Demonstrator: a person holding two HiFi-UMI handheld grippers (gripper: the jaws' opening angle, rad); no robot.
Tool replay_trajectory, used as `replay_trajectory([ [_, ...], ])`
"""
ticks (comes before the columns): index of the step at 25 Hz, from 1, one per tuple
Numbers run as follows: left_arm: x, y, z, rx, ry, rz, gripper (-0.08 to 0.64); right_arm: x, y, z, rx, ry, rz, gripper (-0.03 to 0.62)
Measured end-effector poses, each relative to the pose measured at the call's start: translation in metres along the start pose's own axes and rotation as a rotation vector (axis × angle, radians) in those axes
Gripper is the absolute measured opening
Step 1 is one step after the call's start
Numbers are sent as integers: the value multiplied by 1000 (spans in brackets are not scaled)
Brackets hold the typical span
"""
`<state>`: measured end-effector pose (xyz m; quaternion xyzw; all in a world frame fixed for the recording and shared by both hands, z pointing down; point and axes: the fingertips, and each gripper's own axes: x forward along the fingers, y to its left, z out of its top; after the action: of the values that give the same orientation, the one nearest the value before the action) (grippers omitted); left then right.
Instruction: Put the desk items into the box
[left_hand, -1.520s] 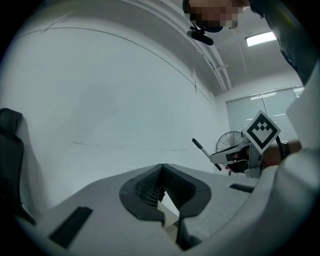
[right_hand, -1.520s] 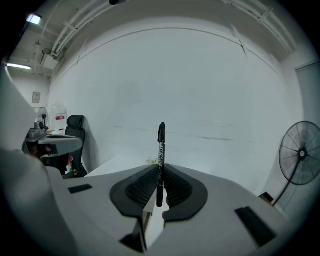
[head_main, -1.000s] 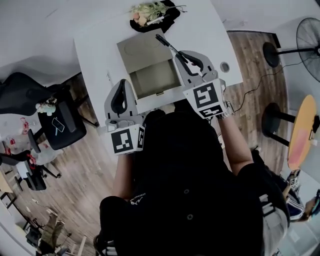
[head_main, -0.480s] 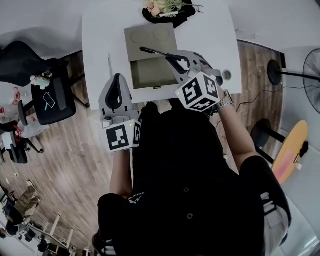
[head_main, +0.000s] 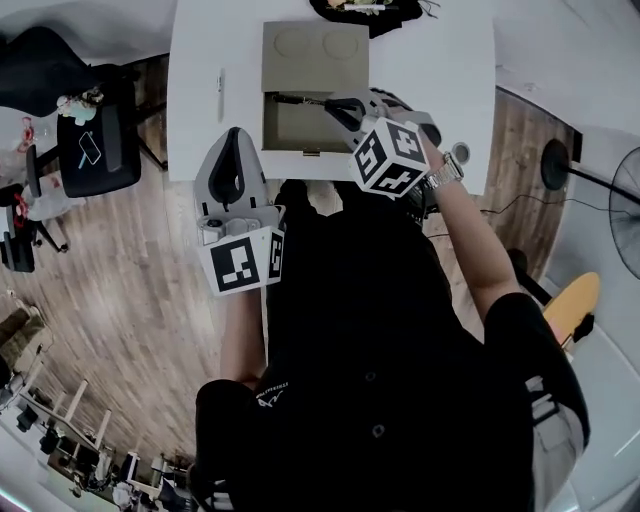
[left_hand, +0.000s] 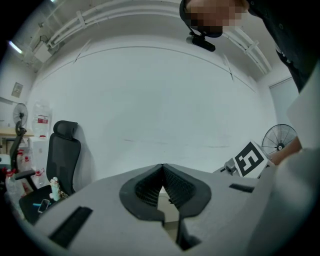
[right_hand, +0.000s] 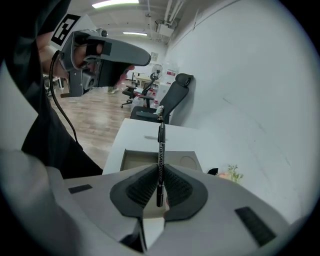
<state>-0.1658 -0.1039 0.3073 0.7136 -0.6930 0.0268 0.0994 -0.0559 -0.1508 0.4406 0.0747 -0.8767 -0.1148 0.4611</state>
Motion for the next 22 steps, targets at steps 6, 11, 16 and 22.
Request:
replay_trajectory([
  [6,6,4,-6,-12,30,54,8,24,7,-9,-19,8,106,38],
  [11,8,10,-12,-17,39,82,8,45,16,-16,-24,20,173,38],
  [16,8,15,-20,-27,52,115,8,69,32,-29,-28,45,239,38],
  [22,7,22,-35,-41,81,139,8,91,46,-46,-4,81,296,38],
])
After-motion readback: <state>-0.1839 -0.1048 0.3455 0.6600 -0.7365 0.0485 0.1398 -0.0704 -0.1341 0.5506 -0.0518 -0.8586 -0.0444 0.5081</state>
